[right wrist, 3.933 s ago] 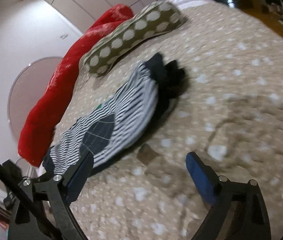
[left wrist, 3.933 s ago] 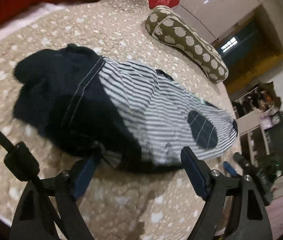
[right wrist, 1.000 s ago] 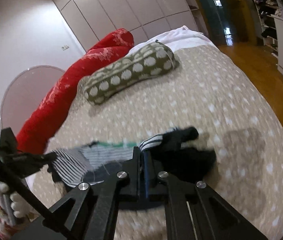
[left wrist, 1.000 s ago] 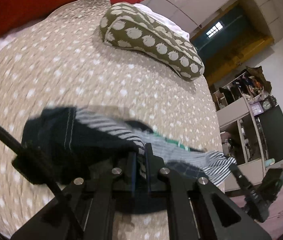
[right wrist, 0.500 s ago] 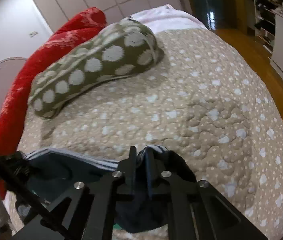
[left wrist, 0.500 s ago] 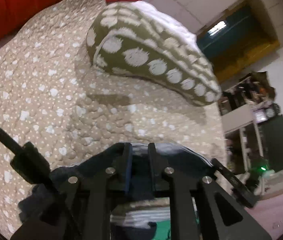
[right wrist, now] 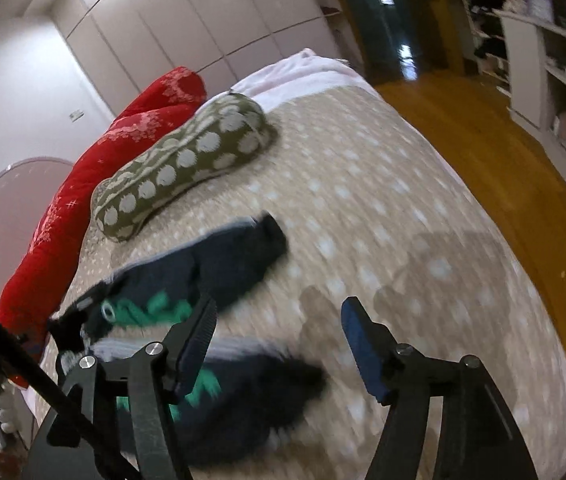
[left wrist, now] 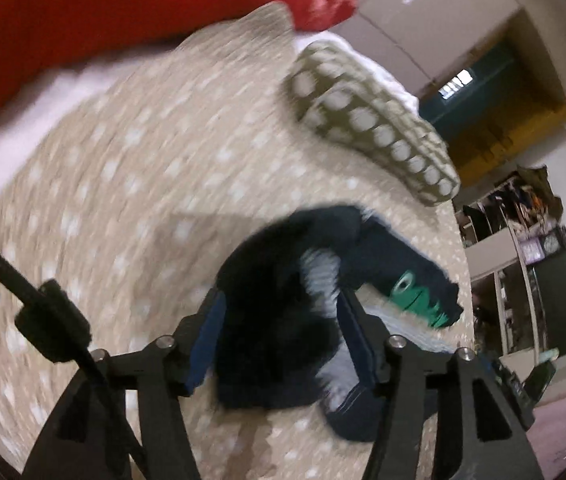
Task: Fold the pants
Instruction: 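Lay the pants flat with both grippers, frog print facing up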
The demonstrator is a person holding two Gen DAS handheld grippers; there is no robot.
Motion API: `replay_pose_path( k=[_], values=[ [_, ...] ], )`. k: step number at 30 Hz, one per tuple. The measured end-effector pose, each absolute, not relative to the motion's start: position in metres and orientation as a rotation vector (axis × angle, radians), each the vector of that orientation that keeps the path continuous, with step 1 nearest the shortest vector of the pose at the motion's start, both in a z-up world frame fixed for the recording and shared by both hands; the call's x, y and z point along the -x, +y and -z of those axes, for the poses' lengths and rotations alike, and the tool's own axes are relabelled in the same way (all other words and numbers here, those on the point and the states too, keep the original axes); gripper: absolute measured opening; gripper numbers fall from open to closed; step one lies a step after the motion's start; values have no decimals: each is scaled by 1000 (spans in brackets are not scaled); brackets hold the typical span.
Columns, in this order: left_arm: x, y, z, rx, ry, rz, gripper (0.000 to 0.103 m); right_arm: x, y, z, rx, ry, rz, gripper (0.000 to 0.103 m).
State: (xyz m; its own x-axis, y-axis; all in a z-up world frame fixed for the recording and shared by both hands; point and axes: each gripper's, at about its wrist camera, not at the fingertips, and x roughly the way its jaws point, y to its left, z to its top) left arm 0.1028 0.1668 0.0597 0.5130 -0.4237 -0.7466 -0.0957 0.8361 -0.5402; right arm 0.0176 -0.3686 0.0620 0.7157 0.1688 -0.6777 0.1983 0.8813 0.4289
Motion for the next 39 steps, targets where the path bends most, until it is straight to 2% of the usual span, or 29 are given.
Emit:
replay_pose_path(
  k=[5,6,8,10,11,12,13,14,15,16,23,27,31,34,36,39],
  values=[
    [-83,160,-20,664,1095,271,60,10,-355,-35,-585,810,-17,71],
    [-83,154,-17,666,1094,287,62,10,-351,-31,-595,814,-24,71],
    [-83,142,-15,653,1076,294,74,7,-341,-24,-611,818,-37,71],
    [-86,130,-16,644,1067,295,74,2,-330,-19,-619,807,-58,71],
    [-89,125,-16,632,1076,287,66,-1,-325,-18,-618,802,-60,71],
    [-93,120,-14,621,1099,282,28,-4,-323,-16,-620,801,-61,71],
    [-97,117,-12,613,1131,279,8,-8,-322,-14,-634,802,-68,60],
    [-99,115,-10,610,1159,271,8,-13,-321,-12,-654,814,-79,47],
    [-99,115,-11,609,1162,264,8,-17,-320,-10,-679,838,-100,16],
    [-98,116,-16,587,1155,261,8,-19,-319,-11,-701,852,-111,16],
    [-77,151,-70,517,1079,231,7,-5,-315,-57,-660,797,-157,15],
    [-72,166,-81,473,1076,173,9,0,-319,-59,-652,803,-136,16],
    [-70,167,-63,420,1147,104,16,3,-321,-33,-591,916,-3,35],
    [-58,174,-51,452,1161,97,16,18,-330,-27,-601,918,41,37],
    [-49,181,-52,457,1141,77,22,30,-335,-36,-598,877,63,39],
    [-30,189,-68,454,1049,48,30,42,-337,-61,-549,791,90,50]
  ],
)
